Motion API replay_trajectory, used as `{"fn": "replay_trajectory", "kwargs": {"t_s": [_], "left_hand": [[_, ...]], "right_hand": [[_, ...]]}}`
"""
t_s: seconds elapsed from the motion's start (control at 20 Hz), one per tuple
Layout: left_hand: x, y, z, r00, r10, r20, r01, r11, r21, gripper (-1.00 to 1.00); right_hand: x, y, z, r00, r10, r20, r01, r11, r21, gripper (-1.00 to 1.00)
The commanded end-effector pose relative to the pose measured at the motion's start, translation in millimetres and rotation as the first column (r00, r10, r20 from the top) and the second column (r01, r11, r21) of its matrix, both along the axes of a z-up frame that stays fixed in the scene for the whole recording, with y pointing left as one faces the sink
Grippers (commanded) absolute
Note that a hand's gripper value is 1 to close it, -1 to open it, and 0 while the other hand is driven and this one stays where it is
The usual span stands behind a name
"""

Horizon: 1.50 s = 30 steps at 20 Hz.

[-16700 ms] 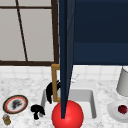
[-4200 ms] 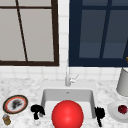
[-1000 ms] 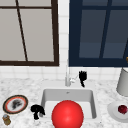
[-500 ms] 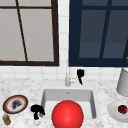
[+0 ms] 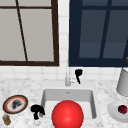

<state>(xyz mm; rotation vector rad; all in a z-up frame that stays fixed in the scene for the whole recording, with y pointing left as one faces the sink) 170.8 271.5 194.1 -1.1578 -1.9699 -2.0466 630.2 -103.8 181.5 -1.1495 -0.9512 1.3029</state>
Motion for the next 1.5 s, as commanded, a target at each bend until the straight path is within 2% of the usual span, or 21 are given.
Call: {"fn": "replay_trajectory", "kwargs": {"t_s": [0.0,0.2,0.45,0.7,0.85,1.1,1.3,1.4,1.45], "left_hand": [[0.0,0,0,1.0,0.0,0.0,0.0,1.0,0.0,0.0],[0.0,0,0,1.0,0.0,0.0,0.0,1.0,0.0,0.0],[0.0,0,0,1.0,0.0,0.0,0.0,1.0,0.0,0.0],[0.0,0,0,1.0,0.0,0.0,0.0,1.0,0.0,0.0],[0.0,0,0,1.0,0.0,0.0,0.0,1.0,0.0,0.0],[0.0,0,0,1.0,0.0,0.0,0.0,1.0,0.0,0.0],[0.0,0,0,1.0,0.0,0.0,0.0,1.0,0.0,0.0],[0.0,0,0,1.0,0.0,0.0,0.0,1.0,0.0,0.0],[0.0,0,0,1.0,0.0,0.0,0.0,1.0,0.0,0.0]], "right_hand": [[23,8,-10,0.995,0.0,-0.101,0.0,1.0,0.0,-1.0],[22,11,-13,0.995,-0.015,-0.103,0.015,1.0,-0.008,-1.0],[-1,21,-2,0.989,-0.043,-0.145,0.04,0.999,-0.025,-1.0],[-8,32,1,0.97,-0.058,-0.238,0.051,0.998,-0.037,-1.0],[-10,38,2,0.951,-0.064,-0.302,0.054,0.998,-0.04,-1.0],[16,32,6,0.915,-0.076,-0.396,0.052,0.996,-0.072,-1.0],[29,32,7,0.868,-0.09,-0.489,0.057,0.995,-0.082,-1.0],[29,37,6,0.846,-0.079,-0.527,0.04,0.996,-0.084,-1.0],[31,38,6,0.836,-0.079,-0.543,0.039,0.996,-0.086,1.0]]}}
